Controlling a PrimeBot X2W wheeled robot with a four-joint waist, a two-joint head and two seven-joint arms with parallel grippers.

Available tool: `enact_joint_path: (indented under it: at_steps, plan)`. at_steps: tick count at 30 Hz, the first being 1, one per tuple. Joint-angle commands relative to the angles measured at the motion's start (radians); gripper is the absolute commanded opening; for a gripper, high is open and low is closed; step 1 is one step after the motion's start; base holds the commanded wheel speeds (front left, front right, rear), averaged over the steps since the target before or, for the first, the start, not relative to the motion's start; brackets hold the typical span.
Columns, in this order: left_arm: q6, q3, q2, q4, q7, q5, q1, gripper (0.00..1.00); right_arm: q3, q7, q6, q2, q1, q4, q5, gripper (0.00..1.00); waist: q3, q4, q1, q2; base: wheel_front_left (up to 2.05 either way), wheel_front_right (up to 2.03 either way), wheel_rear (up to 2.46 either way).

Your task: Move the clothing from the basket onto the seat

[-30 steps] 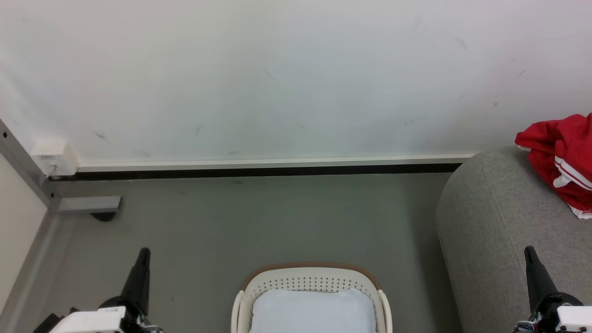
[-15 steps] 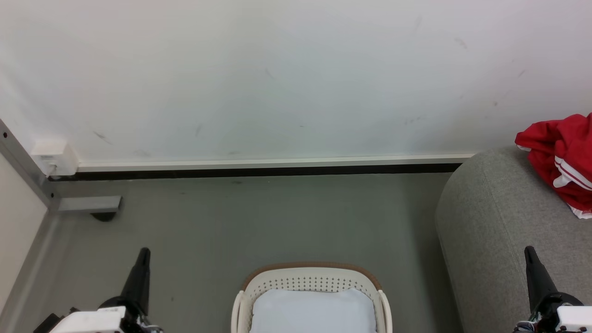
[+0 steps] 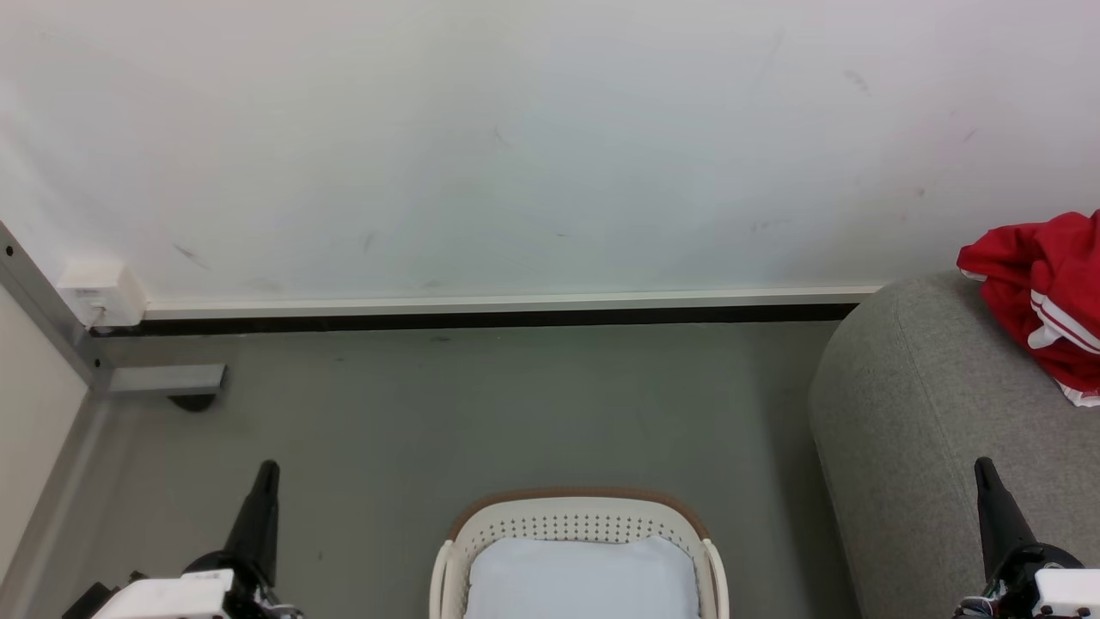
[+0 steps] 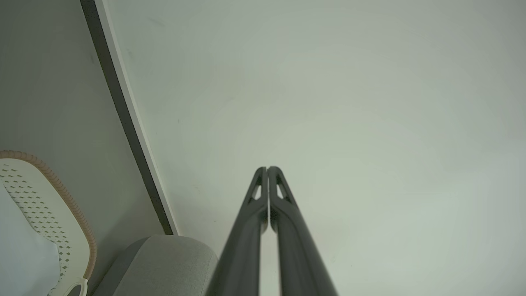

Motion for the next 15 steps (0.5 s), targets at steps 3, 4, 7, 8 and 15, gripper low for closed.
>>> enact_joint_path:
  at_steps: [3,4,7,8,15]
  plan:
    - [-0.001,0.002,0.002,-0.004,0.004,-0.014,-0.008,0.0,-0.004,0.003,-0.002,-0.007,-0.012,-0.006,0.001,0.0,0.0,0.0,0.0,0.0,0.0,0.0,0.0]
    - [-0.001,0.002,0.002,-0.004,0.004,-0.014,-0.008,0.0,-0.004,0.003,-0.002,-0.007,-0.012,-0.006,0.001,0.0,0.0,0.0,0.0,0.0,0.0,0.0,0.0]
    - [-0.001,0.002,0.002,-0.004,0.004,-0.014,-0.008,0.0,-0.004,0.003,-0.002,-0.007,-0.012,-0.006,0.001,0.0,0.0,0.0,0.0,0.0,0.0,0.0,0.0]
    - [-0.001,0.002,0.002,-0.004,0.004,-0.014,-0.008,0.0,-0.004,0.003,-0.002,-0.007,-0.012,-0.006,0.001,0.0,0.0,0.0,0.0,0.0,0.0,0.0,0.0]
    - [-0.001,0.002,0.002,-0.004,0.004,-0.014,-0.008,0.0,-0.004,0.003,-0.002,-0.007,-0.013,-0.006,0.001,0.0,0.0,0.0,0.0,0.0,0.0,0.0,0.0]
